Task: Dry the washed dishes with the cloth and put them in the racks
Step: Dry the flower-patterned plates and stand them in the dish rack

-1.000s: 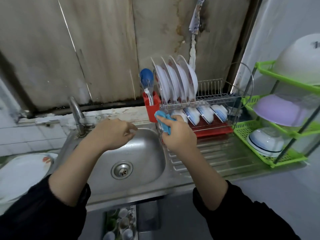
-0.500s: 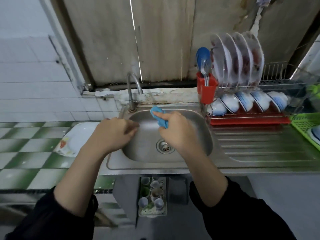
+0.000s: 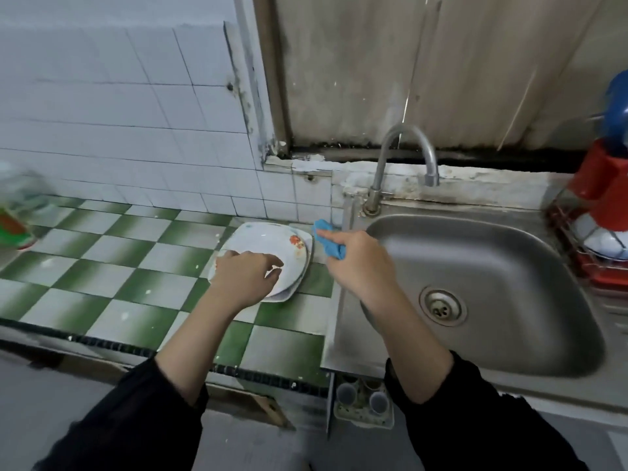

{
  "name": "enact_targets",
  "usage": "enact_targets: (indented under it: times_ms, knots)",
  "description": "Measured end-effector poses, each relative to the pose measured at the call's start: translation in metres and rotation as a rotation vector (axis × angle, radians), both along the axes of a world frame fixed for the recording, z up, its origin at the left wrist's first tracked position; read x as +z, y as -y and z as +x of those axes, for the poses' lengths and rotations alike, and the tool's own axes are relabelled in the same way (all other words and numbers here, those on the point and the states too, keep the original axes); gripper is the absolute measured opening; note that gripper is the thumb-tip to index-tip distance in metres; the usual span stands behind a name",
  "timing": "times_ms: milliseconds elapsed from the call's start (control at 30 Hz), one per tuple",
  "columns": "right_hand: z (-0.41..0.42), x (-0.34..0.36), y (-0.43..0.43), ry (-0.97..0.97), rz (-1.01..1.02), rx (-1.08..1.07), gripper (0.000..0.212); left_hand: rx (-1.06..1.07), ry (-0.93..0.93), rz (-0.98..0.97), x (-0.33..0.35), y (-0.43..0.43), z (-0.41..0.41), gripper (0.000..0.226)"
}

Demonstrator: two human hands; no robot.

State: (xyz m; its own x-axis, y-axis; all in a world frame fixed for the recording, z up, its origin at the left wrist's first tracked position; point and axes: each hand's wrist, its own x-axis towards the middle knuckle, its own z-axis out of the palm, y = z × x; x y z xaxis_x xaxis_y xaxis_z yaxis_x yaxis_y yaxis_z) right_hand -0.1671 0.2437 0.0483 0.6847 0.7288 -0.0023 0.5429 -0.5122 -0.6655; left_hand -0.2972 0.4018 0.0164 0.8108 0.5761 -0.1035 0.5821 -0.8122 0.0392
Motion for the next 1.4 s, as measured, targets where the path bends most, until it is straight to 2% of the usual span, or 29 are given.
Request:
enact_targets:
  times_ms: [167, 367, 600, 700, 967, 1167, 1267, 1300, 1400]
  knots:
    - [-0.002, -0.033, -0.072, -0.040, -0.112, 0.037, 0.053, 0.024, -0.092, -0.157, -0.064, -0.060, 0.002, 0.039]
    - [0.001, -0.066, -0.127, -0.068, -0.228, 0.030, 0.053, -0.064, -0.260, -0.257, -0.127, -0.099, 0.011, 0.056]
    - [0.010, -0.091, -0.168, -0.068, -0.438, 0.121, 0.054, -0.093, -0.254, -0.200, -0.165, -0.122, 0.011, 0.065]
    - [0.018, -0.093, -0.175, -0.078, -0.481, 0.132, 0.054, -0.091, -0.226, -0.165, -0.179, -0.122, 0.008, 0.058]
    - [0.029, -0.096, -0.155, -0.165, -0.486, 0.138, 0.051, -0.115, -0.235, -0.012, -0.182, -0.107, 0.000, 0.051]
    - [0.034, -0.089, -0.133, -0.174, -0.491, 0.145, 0.051, -0.119, -0.047, 0.098, -0.175, -0.096, -0.013, 0.041]
    - [0.037, -0.080, -0.124, -0.193, -0.461, 0.153, 0.052, -0.130, -0.051, 0.097, -0.162, -0.088, -0.020, 0.035]
    - [0.038, -0.077, -0.122, -0.201, -0.446, 0.152, 0.052, -0.136, -0.037, 0.064, -0.155, -0.086, -0.021, 0.040]
    - [0.043, -0.067, -0.116, -0.197, -0.397, 0.151, 0.052, -0.012, -0.080, -0.048, -0.138, -0.077, -0.021, 0.076]
